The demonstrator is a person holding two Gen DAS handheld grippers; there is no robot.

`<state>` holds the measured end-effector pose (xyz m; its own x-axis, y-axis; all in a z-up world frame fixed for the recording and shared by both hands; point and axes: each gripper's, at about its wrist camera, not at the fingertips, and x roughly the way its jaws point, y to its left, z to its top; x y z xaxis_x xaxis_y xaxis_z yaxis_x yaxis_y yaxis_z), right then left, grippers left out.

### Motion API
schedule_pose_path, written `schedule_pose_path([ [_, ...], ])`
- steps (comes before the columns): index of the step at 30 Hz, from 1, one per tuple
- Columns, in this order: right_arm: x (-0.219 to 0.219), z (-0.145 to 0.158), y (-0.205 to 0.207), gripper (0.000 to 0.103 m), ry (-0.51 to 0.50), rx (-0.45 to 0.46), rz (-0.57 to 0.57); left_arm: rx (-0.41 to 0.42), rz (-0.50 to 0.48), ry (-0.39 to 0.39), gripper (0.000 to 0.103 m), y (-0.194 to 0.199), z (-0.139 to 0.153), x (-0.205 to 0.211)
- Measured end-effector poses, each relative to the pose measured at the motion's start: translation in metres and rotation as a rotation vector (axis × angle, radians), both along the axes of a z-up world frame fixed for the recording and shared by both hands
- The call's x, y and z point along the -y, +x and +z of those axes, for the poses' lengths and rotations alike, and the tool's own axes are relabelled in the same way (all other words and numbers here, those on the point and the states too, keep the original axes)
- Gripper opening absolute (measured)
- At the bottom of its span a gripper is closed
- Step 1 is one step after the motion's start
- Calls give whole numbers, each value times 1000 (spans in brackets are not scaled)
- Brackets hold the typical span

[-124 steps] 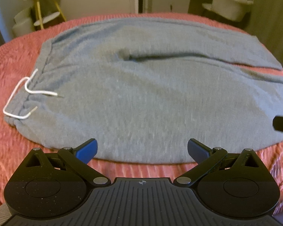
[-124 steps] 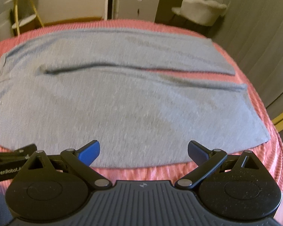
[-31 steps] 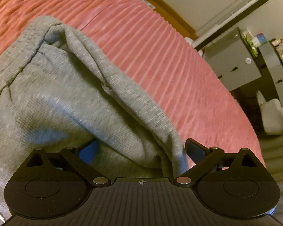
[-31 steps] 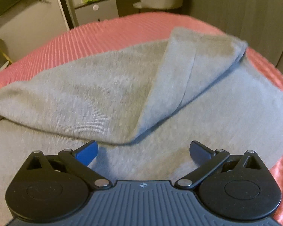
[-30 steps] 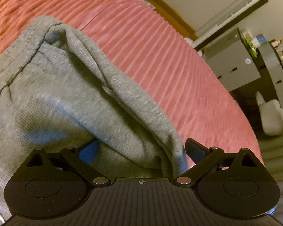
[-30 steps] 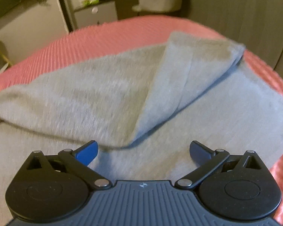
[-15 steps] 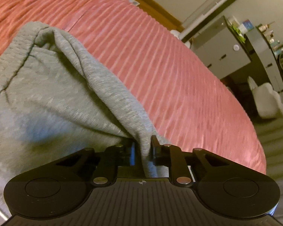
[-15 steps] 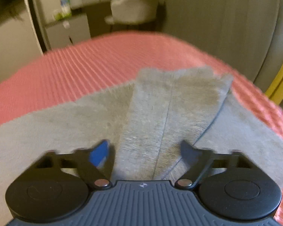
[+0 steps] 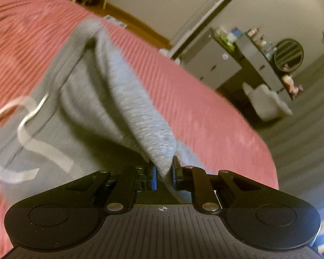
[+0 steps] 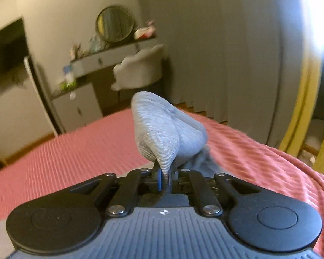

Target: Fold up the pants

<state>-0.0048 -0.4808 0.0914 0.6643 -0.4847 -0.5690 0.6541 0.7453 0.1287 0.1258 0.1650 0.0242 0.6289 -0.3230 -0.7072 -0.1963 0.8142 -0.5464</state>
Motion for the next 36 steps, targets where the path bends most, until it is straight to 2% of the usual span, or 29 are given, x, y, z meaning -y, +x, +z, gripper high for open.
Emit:
schedule_pose_path([
  [2,12,-21,-20,6,47,-21,-33,-69,-14,13,18,-21,-23,-1],
  [5,31,-76,-28,7,150,-144,-77,-271,36,44,19,-28,-70,-11],
  [6,34,-95,-26,8,182,-190,-99,-320,68,19,19,-28,-80,-17],
  [7,40,-110,-27,8,210,-213,-118,-339,113,-61,24,-29,-88,-28],
  [8,40,-116,-28,9,215,-185,-127,-327,153,-112,27,-30,-89,-37],
  [9,39,-116,-29,12,218,-156,-140,-304,192,-130,36,-31,-88,-45],
  [10,38,-116,-28,15,229,-146,-149,-296,227,-101,43,-30,-86,-49],
  [12,40,-118,-31,38,255,-137,-153,-295,264,9,52,-24,-83,-51],
  [13,39,-118,-27,43,252,-144,-141,-293,264,32,52,-21,-82,-52],
  [14,34,-117,-22,54,233,-161,-124,-294,261,36,52,-18,-82,-53],
  [19,15,-120,-4,66,72,-268,-36,-276,312,-37,53,-25,-84,-68],
  [22,8,-123,-2,66,15,-319,-22,-275,337,-48,53,-28,-81,-75],
  [23,9,-123,-1,58,12,-309,-25,-268,341,-57,53,-31,-82,-79],
  [24,11,-122,-1,39,20,-294,-32,-260,345,-61,51,-31,-81,-82],
  [25,14,-122,-2,28,34,-276,-41,-256,344,-57,50,-33,-82,-83],
  [26,16,-121,-7,11,44,-262,-57,-258,334,-46,46,-32,-82,-83],
  [27,21,-119,-7,9,64,-244,-67,-260,320,-25,35,-31,-82,-80],
  [28,27,-116,-8,8,104,-216,-75,-261,301,7,28,-29,-81,-76],
  [30,35,-106,-11,7,143,-160,-77,-249,283,54,23,-34,-76,-68],
  [31,38,-97,-12,7,148,-120,-83,-232,272,74,18,-37,-70,-64],
  [34,45,-66,-24,7,156,47,-77,-185,251,118,18,-44,-55,-57],
  [36,49,-62,-34,7,149,118,-76,-186,247,122,18,-53,-52,-57],
])
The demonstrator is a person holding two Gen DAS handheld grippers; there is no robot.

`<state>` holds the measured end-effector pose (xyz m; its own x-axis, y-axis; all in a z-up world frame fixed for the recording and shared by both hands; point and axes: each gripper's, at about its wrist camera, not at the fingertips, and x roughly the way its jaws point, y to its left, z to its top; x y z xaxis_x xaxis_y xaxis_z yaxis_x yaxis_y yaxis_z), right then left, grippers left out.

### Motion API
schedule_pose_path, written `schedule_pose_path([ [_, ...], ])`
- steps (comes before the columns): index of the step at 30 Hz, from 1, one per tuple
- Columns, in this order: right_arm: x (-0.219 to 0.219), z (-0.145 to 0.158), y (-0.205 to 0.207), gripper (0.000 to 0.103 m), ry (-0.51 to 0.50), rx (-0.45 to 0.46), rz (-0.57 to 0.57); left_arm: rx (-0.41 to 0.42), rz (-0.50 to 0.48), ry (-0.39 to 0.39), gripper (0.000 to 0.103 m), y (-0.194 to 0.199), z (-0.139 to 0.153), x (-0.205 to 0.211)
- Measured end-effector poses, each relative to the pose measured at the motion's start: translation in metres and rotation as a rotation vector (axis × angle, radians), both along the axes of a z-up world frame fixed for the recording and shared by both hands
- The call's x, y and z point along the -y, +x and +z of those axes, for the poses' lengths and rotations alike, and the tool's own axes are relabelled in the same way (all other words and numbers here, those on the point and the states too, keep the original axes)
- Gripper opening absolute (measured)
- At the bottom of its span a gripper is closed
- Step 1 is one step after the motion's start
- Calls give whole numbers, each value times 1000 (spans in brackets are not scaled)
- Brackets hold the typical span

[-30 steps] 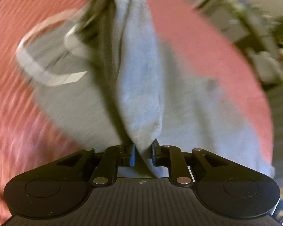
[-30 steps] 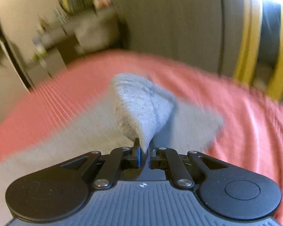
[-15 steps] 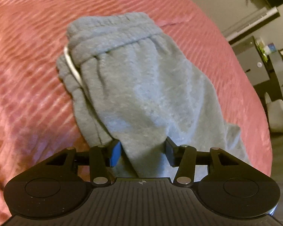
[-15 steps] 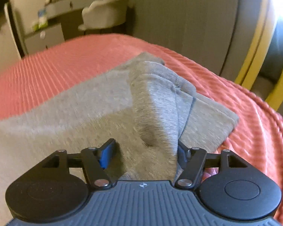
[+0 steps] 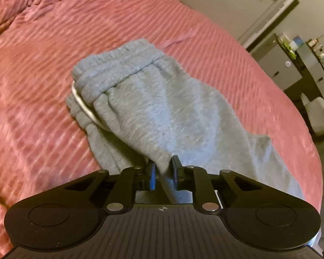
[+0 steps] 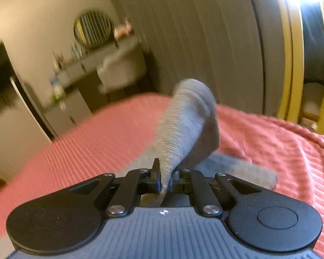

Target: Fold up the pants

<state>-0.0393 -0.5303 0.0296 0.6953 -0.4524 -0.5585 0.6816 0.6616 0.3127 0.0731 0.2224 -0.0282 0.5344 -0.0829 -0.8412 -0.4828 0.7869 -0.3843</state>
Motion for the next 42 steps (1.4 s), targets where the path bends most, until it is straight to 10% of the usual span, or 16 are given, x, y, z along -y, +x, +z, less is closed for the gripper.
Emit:
schedule_pose_path([
  [5,31,-73,-10,9,141,-219,-60,-44,-18,41,32,-17,7,4],
  [14,28,-49,-17,10,114,-50,-56,139,-102,199,74,-24,64,47],
  [16,33,-49,-20,20,108,-74,-88,147,-144,198,80,-15,60,62],
  [18,43,-56,-25,63,73,-220,-210,125,-177,186,81,-6,49,74],
  [23,39,-48,-67,65,66,-181,-296,23,-318,161,81,20,8,116],
  [30,-24,-26,-29,71,94,-100,10,-71,-562,257,84,26,-26,173],
  [36,-89,-61,48,70,396,-165,401,-181,-652,262,84,24,-36,176],
  [42,-95,-62,47,71,506,-253,389,-99,-689,225,83,12,-22,175],
])
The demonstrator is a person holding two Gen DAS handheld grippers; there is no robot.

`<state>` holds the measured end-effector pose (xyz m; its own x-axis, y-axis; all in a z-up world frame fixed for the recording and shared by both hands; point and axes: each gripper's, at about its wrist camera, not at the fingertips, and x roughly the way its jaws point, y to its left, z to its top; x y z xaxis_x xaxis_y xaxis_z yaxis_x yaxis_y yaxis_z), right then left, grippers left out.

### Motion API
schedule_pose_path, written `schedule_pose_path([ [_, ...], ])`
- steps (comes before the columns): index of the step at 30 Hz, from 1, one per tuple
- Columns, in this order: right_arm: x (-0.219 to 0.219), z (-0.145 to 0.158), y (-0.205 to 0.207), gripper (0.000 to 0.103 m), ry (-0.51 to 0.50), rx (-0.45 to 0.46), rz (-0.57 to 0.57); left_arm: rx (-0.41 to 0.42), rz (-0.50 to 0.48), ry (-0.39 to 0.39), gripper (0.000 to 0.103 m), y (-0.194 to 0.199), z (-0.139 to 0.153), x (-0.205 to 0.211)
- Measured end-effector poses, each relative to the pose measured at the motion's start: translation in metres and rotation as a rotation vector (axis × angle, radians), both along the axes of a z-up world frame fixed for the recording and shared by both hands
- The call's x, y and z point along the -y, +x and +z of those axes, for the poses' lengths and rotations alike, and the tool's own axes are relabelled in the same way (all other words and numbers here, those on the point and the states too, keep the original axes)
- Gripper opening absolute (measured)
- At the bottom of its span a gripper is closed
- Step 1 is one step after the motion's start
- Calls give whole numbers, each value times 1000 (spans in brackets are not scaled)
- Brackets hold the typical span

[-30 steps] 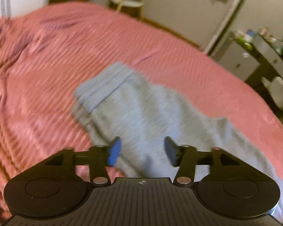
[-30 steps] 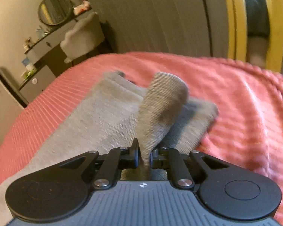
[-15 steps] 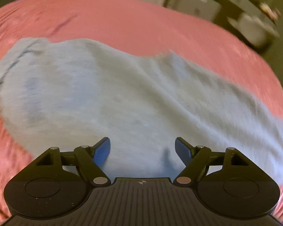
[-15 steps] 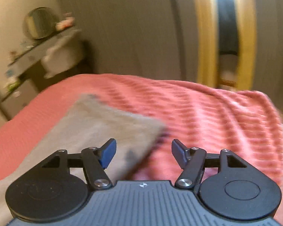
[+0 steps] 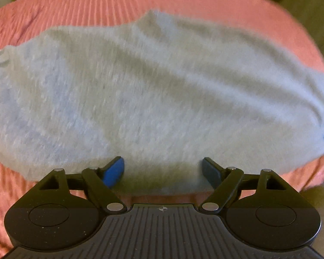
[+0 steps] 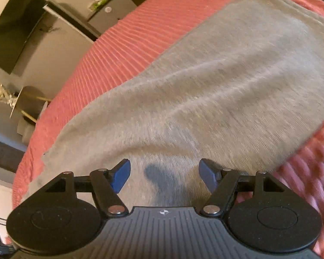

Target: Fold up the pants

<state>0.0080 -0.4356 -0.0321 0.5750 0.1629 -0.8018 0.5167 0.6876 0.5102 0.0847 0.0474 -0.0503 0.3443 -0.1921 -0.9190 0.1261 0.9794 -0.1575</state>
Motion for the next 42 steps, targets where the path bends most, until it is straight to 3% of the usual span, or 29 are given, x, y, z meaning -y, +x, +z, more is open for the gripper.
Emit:
schedule_pose_path([
  [2,-4,14,-3,71,-43,1,16,113,17,-75,85,-4,13,-5],
  [3,-10,16,-3,76,-47,24,44,159,33,-101,91,-4,18,-7],
  [5,-27,17,6,84,23,76,116,206,71,-120,100,0,19,-12],
  [7,-49,1,21,88,139,72,204,177,92,-83,100,8,8,-16],
  [9,-65,-21,37,87,176,-10,256,84,141,-9,99,17,-8,-28],
  [10,-69,-29,44,86,141,-48,265,36,173,7,99,21,-15,-36],
  [12,-62,-26,49,84,92,-26,233,49,194,-49,99,22,-13,-46],
  [14,-52,-8,56,84,-73,-5,134,75,191,-73,99,21,-12,-47],
  [16,-55,16,67,86,-302,-6,58,73,176,-45,99,27,-19,-40],
  [17,-59,25,76,86,-286,52,78,75,169,-30,100,30,-21,-36],
  [19,-71,29,95,86,-108,171,160,91,161,-14,100,32,-21,-29],
  [21,-89,22,117,86,21,224,237,97,163,-21,100,36,-23,-25],
  [23,-112,3,146,86,126,222,314,99,168,-49,101,34,-23,-27],
  [25,-125,-26,173,85,231,142,386,102,169,-70,102,35,-25,-29],
  [26,-127,-41,185,79,248,88,399,105,167,-73,103,32,-26,-29],
  [27,-124,-52,193,60,219,44,390,109,164,-73,103,32,-27,-28],
  [29,-101,-60,203,41,191,69,344,115,159,-66,103,33,-29,-26],
  [31,-66,-46,202,40,31,103,186,123,159,-53,103,36,-30,-24],
  [32,-56,-37,197,46,-77,79,116,126,159,-45,103,37,-31,-22],
  [33,-49,-29,191,60,-144,72,75,129,158,-38,103,37,-31,-21],
  [35,-38,-18,171,76,-124,134,102,136,156,-27,103,38,-31,-18],
  [38,-30,-27,134,77,-49,112,201,138,159,-27,103,38,-31,-18],
  [40,-11,-45,116,77,-41,45,213,137,160,-28,103,38,-31,-18],
  [42,16,-55,102,62,-10,78,172,134,167,-33,103,37,-30,-18],
])
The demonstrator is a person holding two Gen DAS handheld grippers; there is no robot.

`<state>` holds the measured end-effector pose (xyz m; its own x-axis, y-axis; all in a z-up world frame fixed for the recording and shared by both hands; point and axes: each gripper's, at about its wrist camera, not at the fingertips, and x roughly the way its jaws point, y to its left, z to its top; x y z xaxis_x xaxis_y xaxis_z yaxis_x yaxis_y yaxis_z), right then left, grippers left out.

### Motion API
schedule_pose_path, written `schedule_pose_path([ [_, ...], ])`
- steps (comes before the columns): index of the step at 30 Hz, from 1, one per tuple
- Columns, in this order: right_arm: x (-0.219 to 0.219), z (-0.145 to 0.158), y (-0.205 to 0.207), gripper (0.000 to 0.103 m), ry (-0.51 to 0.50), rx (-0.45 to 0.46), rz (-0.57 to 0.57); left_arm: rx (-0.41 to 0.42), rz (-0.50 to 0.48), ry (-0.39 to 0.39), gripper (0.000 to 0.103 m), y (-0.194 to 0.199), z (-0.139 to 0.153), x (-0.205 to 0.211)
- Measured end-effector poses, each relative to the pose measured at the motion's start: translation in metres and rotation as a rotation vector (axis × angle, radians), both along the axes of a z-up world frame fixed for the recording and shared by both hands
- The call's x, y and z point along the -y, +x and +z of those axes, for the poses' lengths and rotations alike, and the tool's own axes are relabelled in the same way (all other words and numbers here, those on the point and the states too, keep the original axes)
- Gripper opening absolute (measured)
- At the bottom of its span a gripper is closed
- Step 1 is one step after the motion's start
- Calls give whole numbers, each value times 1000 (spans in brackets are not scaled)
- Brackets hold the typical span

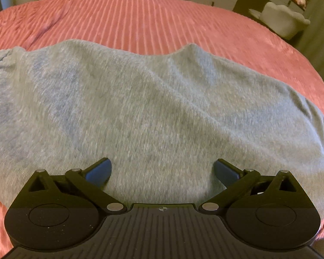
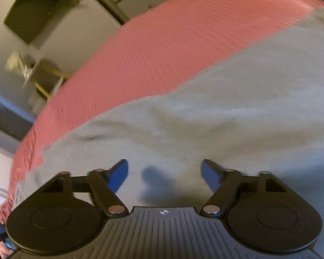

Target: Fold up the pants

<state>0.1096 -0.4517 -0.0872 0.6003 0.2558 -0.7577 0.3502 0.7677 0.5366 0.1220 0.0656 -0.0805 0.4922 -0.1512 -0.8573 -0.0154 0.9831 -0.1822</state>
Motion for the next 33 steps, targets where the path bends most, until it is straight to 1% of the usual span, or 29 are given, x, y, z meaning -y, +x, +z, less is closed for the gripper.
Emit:
schedule_pose_path([
  [1,17,1,-11,60,27,28,-40,-2,1,0,103,0,0,0],
  [2,35,0,-16,57,17,53,-89,-3,2,1,103,0,1,1],
  [4,67,3,-29,57,-60,86,-183,-7,5,7,103,2,1,2],
  [5,83,6,-33,53,-83,90,-220,-9,6,14,103,2,1,3],
  [6,95,9,-36,53,-119,87,-265,-11,5,22,103,3,1,4],
  [7,106,13,-38,53,-220,42,-346,-12,4,34,103,3,0,7],
  [8,109,13,-33,54,-335,-24,-451,-13,2,48,103,4,0,9],
  [9,121,20,-41,59,-380,-66,-536,-13,1,60,103,4,-1,12],
  [10,126,27,-48,64,-356,-55,-578,-14,0,71,103,4,-1,14],
  [11,125,34,-58,78,-311,3,-588,-15,-1,77,103,5,-2,15],
  [12,117,39,-66,87,-277,64,-583,-15,0,79,103,5,-2,16],
  [13,101,42,-71,89,-242,120,-562,-15,2,81,103,5,-2,16],
  [14,108,49,-93,89,-209,153,-539,-16,3,83,103,6,-3,16],
  [15,107,51,-101,89,-173,169,-511,-16,4,86,103,5,-3,17],
  [16,102,47,-106,90,-129,170,-481,-15,5,89,103,5,-2,17],
  [17,108,46,-126,90,-82,166,-459,-17,6,90,103,4,-2,17],
  [18,109,39,-136,90,-52,148,-452,-21,6,91,103,4,-2,17],
  [19,111,31,-141,90,-68,109,-475,-25,8,89,103,3,-1,16],
  [20,112,25,-148,90,-110,65,-528,-29,12,84,103,2,0,14],
  [22,125,23,-166,90,-154,0,-683,-36,21,70,103,0,2,11],
  [23,132,22,-171,90,-138,-1,-745,-39,26,61,103,-2,4,9],
  [25,143,20,-187,90,-21,81,-794,-44,37,47,103,-3,5,6],
  [26,146,12,-185,90,31,109,-793,-46,41,44,103,-4,6,5],
  [27,149,7,-184,86,74,119,-790,-47,43,43,103,-4,7,5],
  [28,149,3,-181,84,81,122,-795,-47,44,44,103,-4,7,5],
  [30,159,-5,-176,70,60,138,-773,-46,43,47,103,-5,8,6],
  [31,161,-6,-171,66,55,145,-772,-45,42,46,103,-6,9,6],
  [32,165,-8,-167,57,52,144,-776,-44,44,44,103,-6,9,6],
  [33,166,-7,-164,53,46,147,-781,-44,47,41,103,-6,10,5],
])
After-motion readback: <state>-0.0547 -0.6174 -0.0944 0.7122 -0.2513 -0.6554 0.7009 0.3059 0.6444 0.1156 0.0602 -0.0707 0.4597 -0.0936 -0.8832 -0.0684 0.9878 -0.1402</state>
